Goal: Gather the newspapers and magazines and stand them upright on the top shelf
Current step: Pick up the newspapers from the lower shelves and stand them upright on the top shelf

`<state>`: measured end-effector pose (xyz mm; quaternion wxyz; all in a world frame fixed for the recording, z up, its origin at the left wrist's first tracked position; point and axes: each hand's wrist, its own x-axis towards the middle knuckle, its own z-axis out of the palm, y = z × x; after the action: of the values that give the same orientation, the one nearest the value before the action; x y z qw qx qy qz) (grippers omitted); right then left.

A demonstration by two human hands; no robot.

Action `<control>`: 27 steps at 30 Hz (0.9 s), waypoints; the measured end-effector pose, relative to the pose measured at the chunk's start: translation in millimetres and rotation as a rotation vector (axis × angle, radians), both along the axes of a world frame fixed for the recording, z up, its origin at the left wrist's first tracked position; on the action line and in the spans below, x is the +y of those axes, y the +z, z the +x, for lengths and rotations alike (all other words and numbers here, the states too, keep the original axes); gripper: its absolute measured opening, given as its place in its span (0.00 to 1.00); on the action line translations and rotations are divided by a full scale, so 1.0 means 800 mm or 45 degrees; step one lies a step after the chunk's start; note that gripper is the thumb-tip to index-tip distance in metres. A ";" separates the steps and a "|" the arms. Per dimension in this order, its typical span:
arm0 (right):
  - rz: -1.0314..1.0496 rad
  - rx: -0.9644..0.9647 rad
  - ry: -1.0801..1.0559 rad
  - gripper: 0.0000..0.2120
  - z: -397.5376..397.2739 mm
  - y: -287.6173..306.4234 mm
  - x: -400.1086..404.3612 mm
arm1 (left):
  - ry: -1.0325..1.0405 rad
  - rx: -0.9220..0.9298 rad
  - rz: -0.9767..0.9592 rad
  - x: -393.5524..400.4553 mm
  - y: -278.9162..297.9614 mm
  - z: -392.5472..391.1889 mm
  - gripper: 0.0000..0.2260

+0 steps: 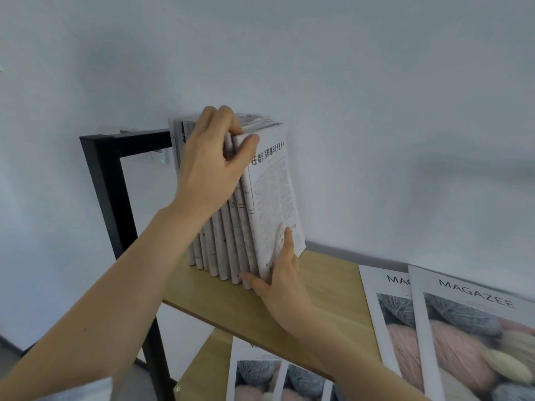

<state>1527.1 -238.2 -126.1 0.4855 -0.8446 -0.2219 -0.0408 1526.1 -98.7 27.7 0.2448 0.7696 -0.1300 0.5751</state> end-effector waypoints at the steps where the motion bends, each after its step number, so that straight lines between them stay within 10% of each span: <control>1: -0.026 0.035 -0.002 0.53 0.002 -0.002 -0.002 | 0.001 -0.013 -0.001 0.000 0.000 -0.001 0.09; 18: -0.194 0.075 -0.119 0.58 0.034 0.001 0.008 | 0.447 -0.065 0.129 -0.003 -0.002 0.033 0.10; 27: 0.007 0.016 0.031 0.38 -0.008 0.049 -0.054 | 0.614 0.140 0.294 -0.027 -0.004 0.004 0.16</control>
<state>1520.9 -281.6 -86.5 0.4896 -0.8408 -0.2291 -0.0303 1528.9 -120.6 24.2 0.0180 0.8313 0.0058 0.5555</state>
